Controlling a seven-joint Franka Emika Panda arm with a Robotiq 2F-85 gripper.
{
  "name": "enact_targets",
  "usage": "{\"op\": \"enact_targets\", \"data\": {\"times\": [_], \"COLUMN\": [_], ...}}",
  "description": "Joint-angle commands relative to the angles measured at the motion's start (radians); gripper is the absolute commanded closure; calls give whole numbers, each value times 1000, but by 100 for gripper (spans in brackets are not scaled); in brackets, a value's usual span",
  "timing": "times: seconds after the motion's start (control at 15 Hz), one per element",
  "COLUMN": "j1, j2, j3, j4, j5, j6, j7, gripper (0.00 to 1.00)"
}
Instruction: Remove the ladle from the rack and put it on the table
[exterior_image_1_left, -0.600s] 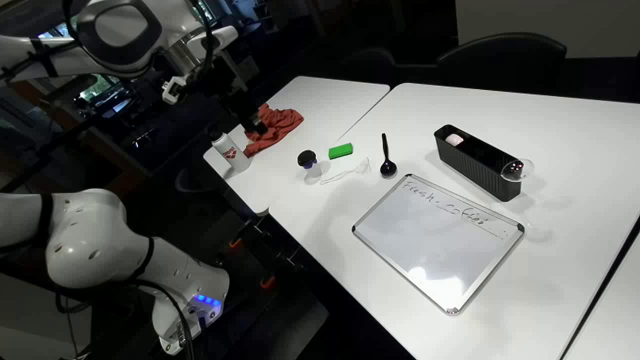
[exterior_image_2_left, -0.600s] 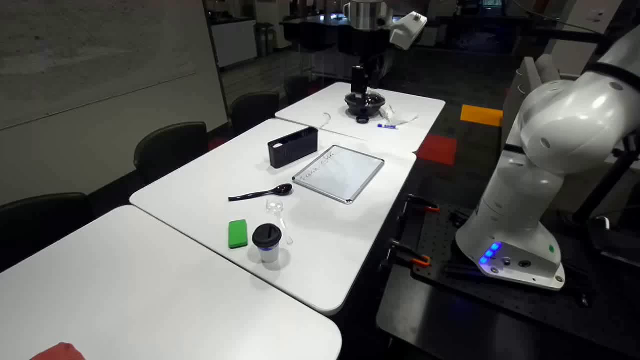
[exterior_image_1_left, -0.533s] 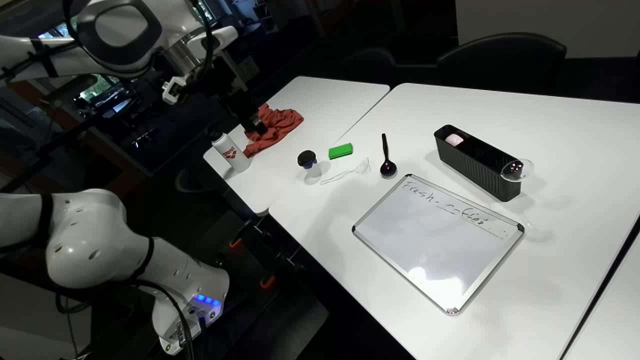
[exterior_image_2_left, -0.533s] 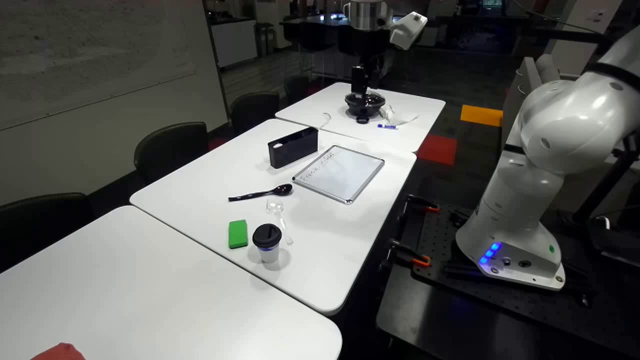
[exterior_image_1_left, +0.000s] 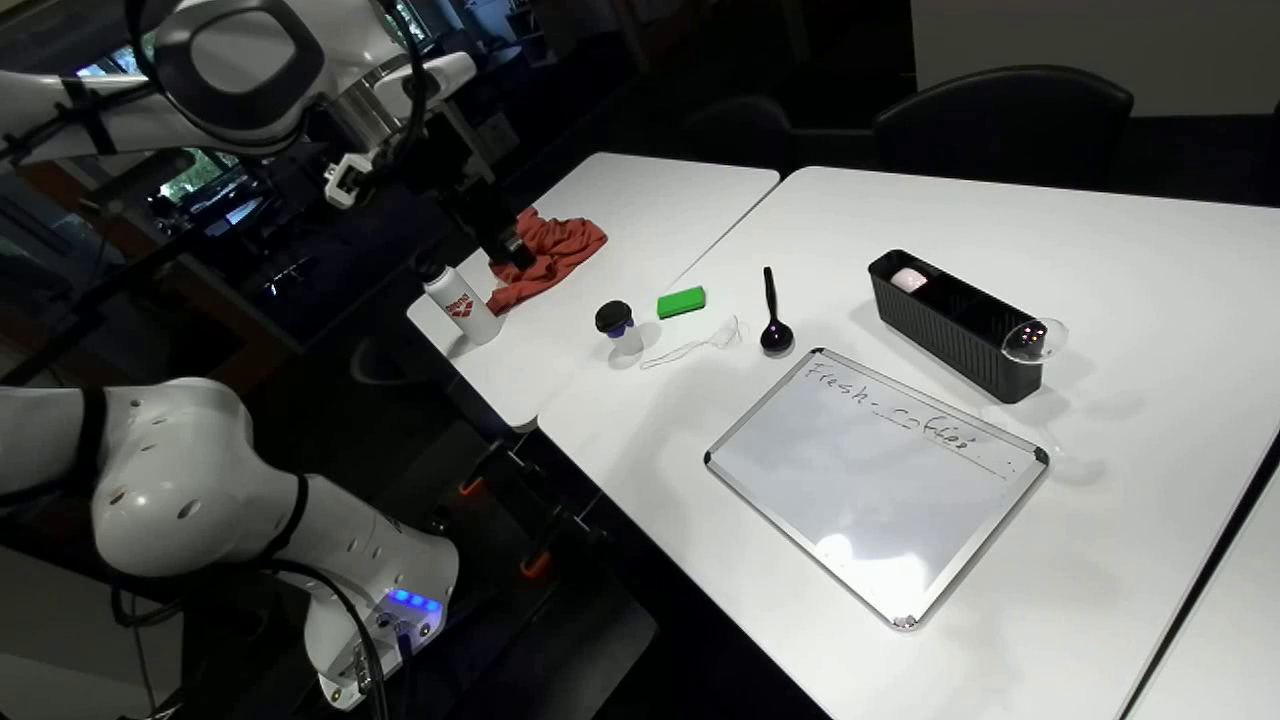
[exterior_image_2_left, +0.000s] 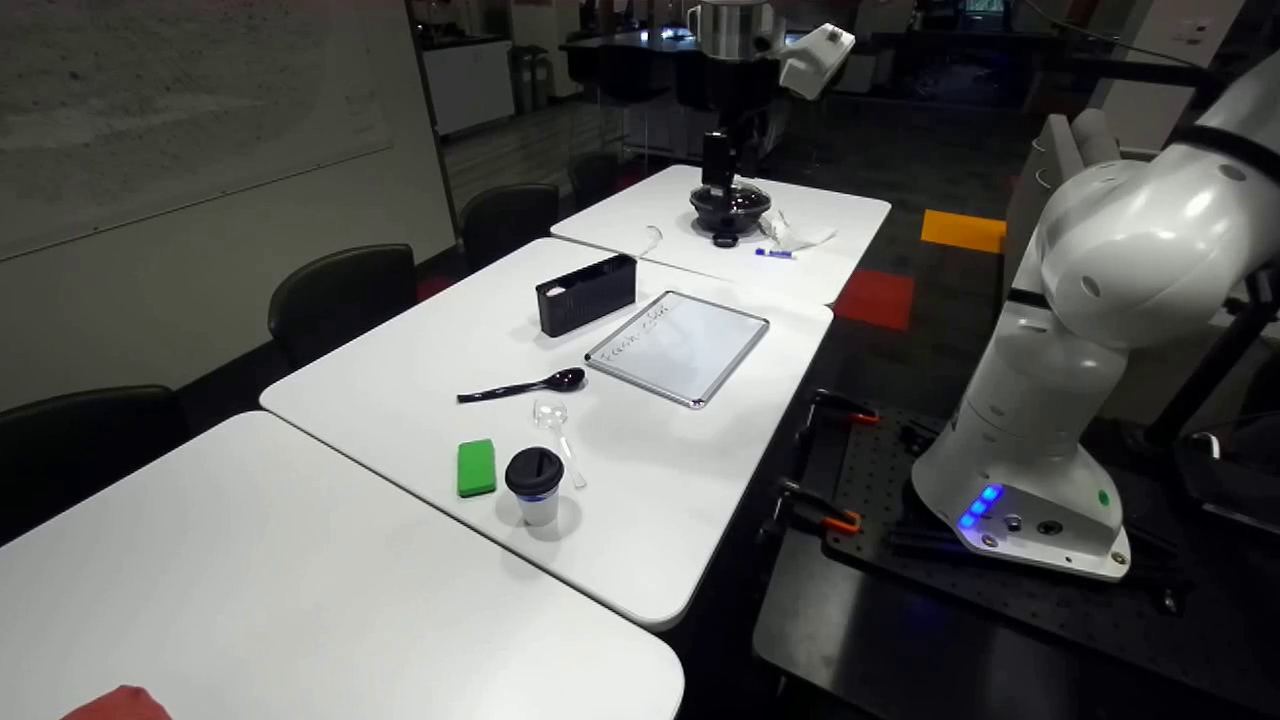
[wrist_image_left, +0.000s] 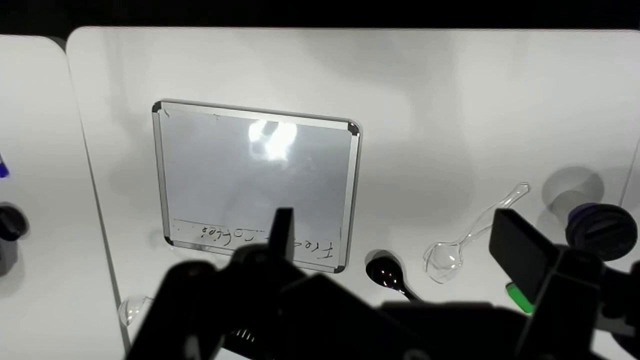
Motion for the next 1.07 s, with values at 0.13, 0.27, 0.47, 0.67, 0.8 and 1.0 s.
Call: {"op": "enact_targets", "data": {"times": [0.13,0.27,0.47,0.67,0.8,1.0], "j1": [-69,-107,-150,-160,-137,-91], "j2": [170,268,431,599,708,836], "j3": [-3,0,-4,-38,-91,-185], "j4": [128,195,303,412,483,581], "j5": [-10,-31,-89,-193,-263,-314], "j6": [127,196,305,408,452,476], "j7": [220,316,480,683,824,1002], "gripper": [0,0,0,0,0,0]}}
